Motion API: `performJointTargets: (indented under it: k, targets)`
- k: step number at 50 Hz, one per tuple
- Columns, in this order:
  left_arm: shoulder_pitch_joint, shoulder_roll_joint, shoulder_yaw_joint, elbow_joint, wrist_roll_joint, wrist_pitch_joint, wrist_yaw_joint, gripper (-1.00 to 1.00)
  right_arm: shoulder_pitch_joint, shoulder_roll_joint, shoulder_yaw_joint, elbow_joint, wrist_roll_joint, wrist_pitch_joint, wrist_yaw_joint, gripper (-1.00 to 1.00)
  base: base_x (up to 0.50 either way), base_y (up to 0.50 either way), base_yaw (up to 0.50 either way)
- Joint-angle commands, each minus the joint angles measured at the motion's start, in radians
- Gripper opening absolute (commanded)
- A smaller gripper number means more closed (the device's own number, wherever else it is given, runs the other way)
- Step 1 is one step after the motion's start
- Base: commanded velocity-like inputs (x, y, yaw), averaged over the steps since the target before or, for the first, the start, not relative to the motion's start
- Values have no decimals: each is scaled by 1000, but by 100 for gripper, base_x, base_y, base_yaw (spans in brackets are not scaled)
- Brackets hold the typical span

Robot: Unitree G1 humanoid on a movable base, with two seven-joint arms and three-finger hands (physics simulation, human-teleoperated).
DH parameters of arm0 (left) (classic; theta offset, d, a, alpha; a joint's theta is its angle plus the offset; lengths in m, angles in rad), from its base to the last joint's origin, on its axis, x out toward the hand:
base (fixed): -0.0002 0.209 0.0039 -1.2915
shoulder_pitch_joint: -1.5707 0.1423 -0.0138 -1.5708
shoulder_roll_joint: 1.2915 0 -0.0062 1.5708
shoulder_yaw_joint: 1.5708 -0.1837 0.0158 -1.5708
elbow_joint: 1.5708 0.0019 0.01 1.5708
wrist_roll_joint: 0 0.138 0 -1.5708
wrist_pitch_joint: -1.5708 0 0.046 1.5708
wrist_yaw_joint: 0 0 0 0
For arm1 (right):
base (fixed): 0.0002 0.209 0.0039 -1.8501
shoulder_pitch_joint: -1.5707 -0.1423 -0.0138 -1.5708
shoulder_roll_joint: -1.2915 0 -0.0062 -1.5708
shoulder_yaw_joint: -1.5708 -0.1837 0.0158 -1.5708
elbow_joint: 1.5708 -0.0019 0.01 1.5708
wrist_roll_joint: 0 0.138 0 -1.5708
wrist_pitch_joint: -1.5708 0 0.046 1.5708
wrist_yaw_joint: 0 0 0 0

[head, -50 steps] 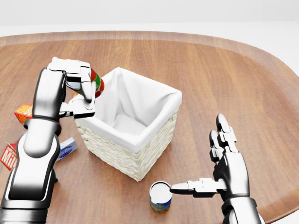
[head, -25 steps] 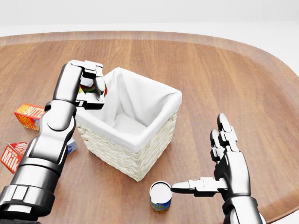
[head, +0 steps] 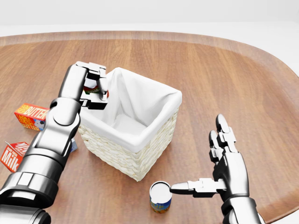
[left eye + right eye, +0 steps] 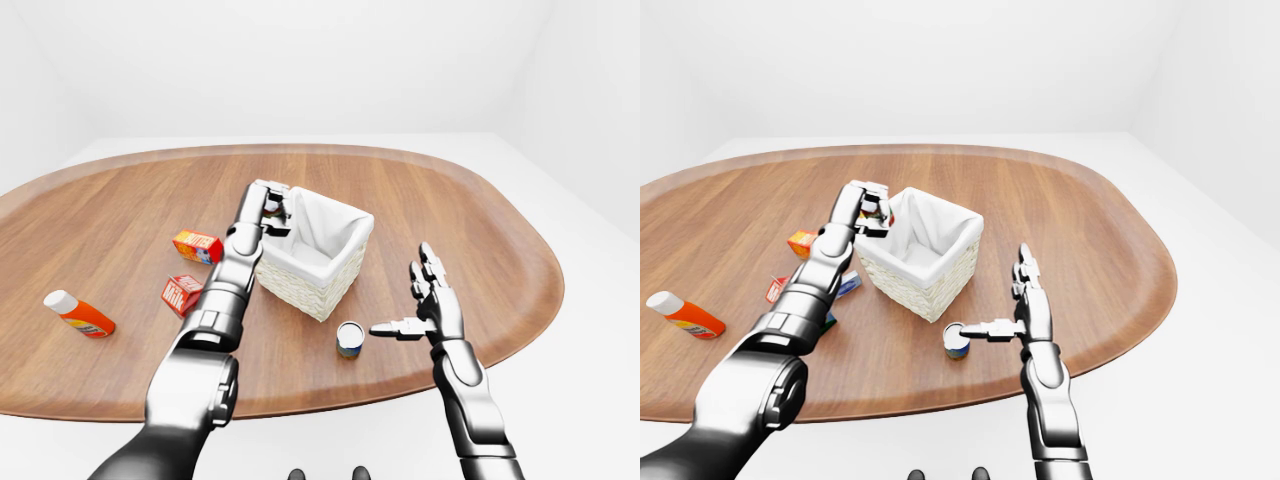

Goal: Pick up the tomato sauce, and put it in the basket.

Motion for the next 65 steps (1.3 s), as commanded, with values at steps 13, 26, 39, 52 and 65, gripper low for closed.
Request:
performJointTargets:
  k: [13,26,39,52,65]
  targets:
    - [-9,-32,-7,-48,-2,0,-9,-100,-10,0,1,28,1,-17,1,100,0,0,0]
    - [-73,-62,-17,93,3,0,11,-100,-5,-2,-3,4,7,0,1,100,0,0,0]
    - [-96,-83,-23,218,45,0,55,-100,-4,-2,-6,0,10,1,3,100,0,0,0]
    - [-100,-96,-25,231,60,0,66,-100,2,-2,-4,-11,11,5,5,100,0,0,0]
    - [-112,-94,-19,235,57,0,79,100,3,1,0,-6,11,0,6,100,0,0,0]
